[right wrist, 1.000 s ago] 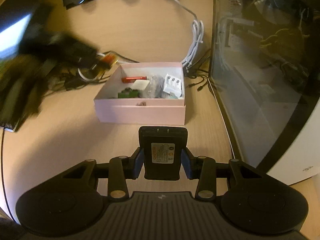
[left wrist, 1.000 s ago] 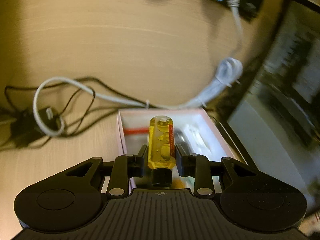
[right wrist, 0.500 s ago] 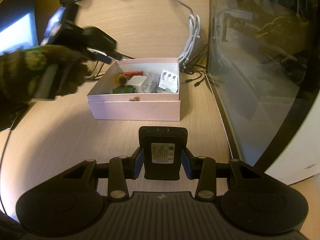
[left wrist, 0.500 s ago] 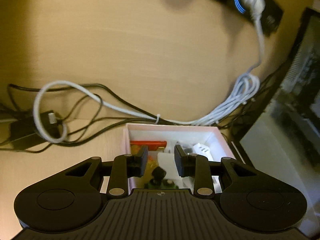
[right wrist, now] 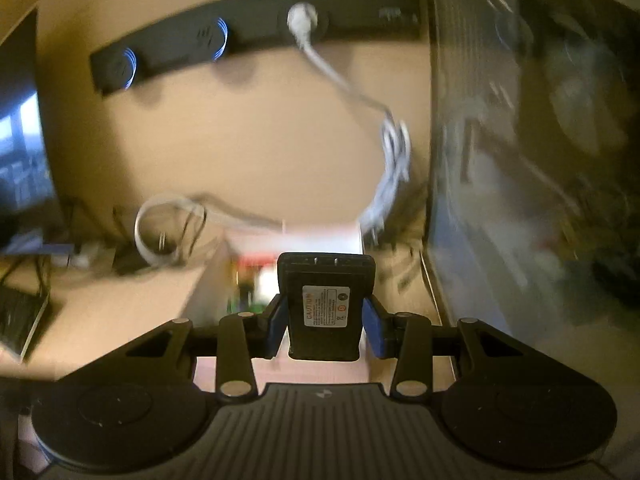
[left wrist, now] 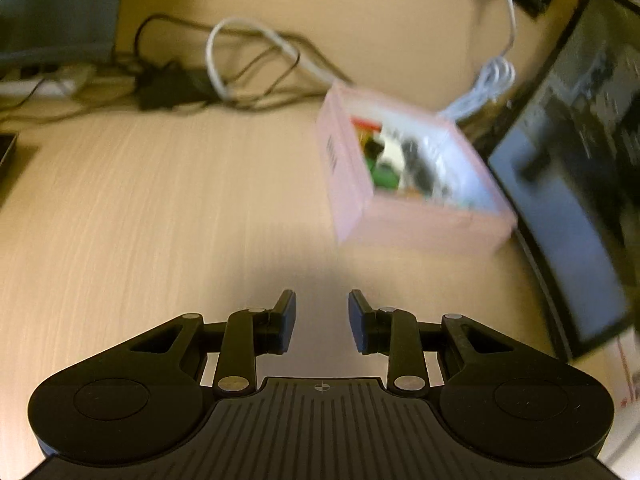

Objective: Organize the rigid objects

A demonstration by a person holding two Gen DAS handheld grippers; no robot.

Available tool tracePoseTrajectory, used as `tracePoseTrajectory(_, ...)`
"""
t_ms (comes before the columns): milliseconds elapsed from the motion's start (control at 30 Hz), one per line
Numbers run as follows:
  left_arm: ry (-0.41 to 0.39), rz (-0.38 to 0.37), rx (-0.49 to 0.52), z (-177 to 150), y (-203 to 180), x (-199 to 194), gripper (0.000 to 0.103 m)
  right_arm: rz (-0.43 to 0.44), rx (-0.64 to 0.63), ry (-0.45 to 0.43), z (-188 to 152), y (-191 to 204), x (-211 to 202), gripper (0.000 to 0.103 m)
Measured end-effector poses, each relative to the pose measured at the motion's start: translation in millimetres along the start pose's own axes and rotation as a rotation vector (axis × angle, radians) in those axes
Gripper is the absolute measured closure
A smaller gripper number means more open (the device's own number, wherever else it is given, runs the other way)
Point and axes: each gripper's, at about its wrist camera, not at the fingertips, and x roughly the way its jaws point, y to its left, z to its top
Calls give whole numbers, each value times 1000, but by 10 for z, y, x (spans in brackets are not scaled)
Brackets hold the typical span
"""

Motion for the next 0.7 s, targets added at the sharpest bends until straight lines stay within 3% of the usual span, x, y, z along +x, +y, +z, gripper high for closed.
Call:
tracePoseTrajectory(133, 36, 54, 29, -173, 82, -177, 71, 82, 52, 1, 300, 64, 511, 61)
tracePoseTrajectory(233, 44, 100, 59, -261, 221, -336, 71, -42, 64, 18, 348, 145, 794, 58)
tracePoseTrajectory(267, 44, 113, 68, -283, 271, -378, 71, -45, 81, 26, 322, 150, 806, 58)
tracePoseTrajectory(367, 41, 114, 93, -312, 392, -438, 71, 14, 142, 46, 96, 201, 693, 52)
tracePoseTrajectory(433, 31, 100, 127, -315, 417, -422, 71, 26, 113, 54, -107, 322, 572, 49)
tracePoseTrajectory(567, 32, 36, 178, -277, 404, -250, 71, -22, 74, 107, -545, 571, 251, 49)
tracePoseTrajectory(700, 44, 44, 256, -268, 238, -9, 71, -97, -4, 204, -980, 739, 10, 48)
